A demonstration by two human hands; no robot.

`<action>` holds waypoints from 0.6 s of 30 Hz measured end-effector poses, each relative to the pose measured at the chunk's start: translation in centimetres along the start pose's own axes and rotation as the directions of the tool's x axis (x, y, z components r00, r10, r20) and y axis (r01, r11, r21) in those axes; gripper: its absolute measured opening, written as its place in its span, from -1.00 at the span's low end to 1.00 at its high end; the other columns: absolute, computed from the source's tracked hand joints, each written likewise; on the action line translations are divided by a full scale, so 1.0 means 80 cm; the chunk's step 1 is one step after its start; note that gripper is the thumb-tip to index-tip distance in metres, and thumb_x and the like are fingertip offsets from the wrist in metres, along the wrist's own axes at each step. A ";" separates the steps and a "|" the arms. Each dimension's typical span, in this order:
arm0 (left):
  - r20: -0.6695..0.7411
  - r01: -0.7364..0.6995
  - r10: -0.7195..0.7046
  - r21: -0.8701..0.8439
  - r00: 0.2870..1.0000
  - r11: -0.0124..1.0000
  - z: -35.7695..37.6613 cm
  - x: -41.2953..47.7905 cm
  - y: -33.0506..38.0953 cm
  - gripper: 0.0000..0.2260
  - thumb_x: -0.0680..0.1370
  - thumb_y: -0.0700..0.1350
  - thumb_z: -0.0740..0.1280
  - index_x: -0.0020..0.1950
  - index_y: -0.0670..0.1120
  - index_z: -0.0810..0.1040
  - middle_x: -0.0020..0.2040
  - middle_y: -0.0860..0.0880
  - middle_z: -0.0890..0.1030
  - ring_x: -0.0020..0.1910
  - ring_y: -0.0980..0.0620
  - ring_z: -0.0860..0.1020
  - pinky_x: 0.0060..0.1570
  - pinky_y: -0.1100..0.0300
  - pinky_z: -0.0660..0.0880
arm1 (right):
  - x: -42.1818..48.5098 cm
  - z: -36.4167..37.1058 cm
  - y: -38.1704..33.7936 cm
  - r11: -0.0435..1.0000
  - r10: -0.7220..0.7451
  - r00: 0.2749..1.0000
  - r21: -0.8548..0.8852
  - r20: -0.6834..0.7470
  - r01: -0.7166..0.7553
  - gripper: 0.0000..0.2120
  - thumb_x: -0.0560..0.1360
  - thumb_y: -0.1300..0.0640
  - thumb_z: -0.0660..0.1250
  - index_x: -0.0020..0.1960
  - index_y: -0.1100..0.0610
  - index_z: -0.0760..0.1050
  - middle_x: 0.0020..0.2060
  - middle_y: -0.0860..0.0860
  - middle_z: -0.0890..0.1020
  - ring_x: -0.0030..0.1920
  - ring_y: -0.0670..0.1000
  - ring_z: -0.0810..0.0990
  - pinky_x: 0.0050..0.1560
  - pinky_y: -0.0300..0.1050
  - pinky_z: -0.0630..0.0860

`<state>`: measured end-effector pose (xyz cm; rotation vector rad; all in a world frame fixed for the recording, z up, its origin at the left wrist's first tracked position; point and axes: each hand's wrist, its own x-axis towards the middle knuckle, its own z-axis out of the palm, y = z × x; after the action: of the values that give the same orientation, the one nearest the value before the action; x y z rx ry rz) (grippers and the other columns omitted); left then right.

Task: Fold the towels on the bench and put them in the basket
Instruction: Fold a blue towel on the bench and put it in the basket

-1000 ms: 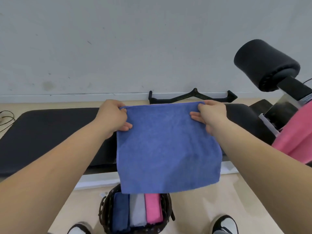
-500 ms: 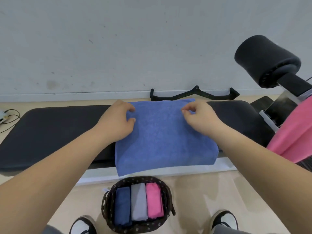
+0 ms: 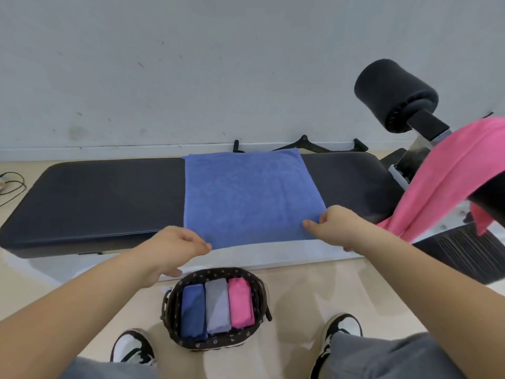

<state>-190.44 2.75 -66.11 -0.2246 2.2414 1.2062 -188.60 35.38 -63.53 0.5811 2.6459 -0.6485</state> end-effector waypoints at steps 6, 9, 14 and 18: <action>0.019 -0.062 0.068 -0.203 0.998 0.977 0.007 -0.001 -0.005 -0.94 0.55 -0.16 0.49 -0.03 -0.15 0.72 -0.03 -0.05 0.70 -0.04 0.00 0.60 0.17 -0.09 0.61 | 0.007 0.014 0.044 0.703 0.118 0.992 0.702 0.042 -0.114 -0.63 0.33 -0.04 0.66 -0.23 0.14 0.53 -0.03 0.07 0.73 0.09 0.11 0.69 0.10 0.03 0.57; 0.027 -0.122 0.130 -0.211 0.991 0.970 0.004 -0.006 0.004 -0.93 0.57 -0.20 0.47 0.01 -0.18 0.71 -0.08 -0.13 0.69 -0.15 0.00 0.66 0.10 -0.10 0.65 | 0.010 0.008 0.052 0.680 0.075 0.997 0.731 -0.010 -0.044 -0.57 0.35 0.13 0.66 -0.31 0.06 0.36 -0.22 0.04 0.66 0.01 0.08 0.72 0.13 0.05 0.56; 0.002 -0.271 0.273 -0.103 0.962 0.957 -0.006 -0.018 0.014 -0.77 0.57 -0.30 0.41 0.07 -0.01 0.73 0.04 -0.14 0.73 -0.05 -0.09 0.71 0.05 -0.01 0.67 | 0.007 0.013 0.055 0.672 -0.020 0.999 0.739 -0.039 0.042 -0.60 0.45 0.30 0.56 -0.18 0.10 0.31 -0.32 0.07 0.56 -0.23 0.11 0.70 -0.18 0.05 0.70; 0.062 -0.435 0.430 0.115 0.901 0.893 -0.022 -0.028 0.012 -0.47 0.44 -0.41 0.36 0.21 0.16 0.64 0.10 0.05 0.71 0.00 -0.02 0.68 0.06 0.11 0.64 | -0.004 0.004 0.058 0.666 -0.153 0.986 0.744 0.071 0.050 -0.88 0.60 0.33 0.36 0.00 0.16 0.46 -0.10 0.15 0.62 -0.12 0.11 0.65 -0.16 0.08 0.70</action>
<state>-189.71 1.62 -63.45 0.3654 2.4008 1.2644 -186.12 38.89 -65.32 0.5597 2.2102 -1.7776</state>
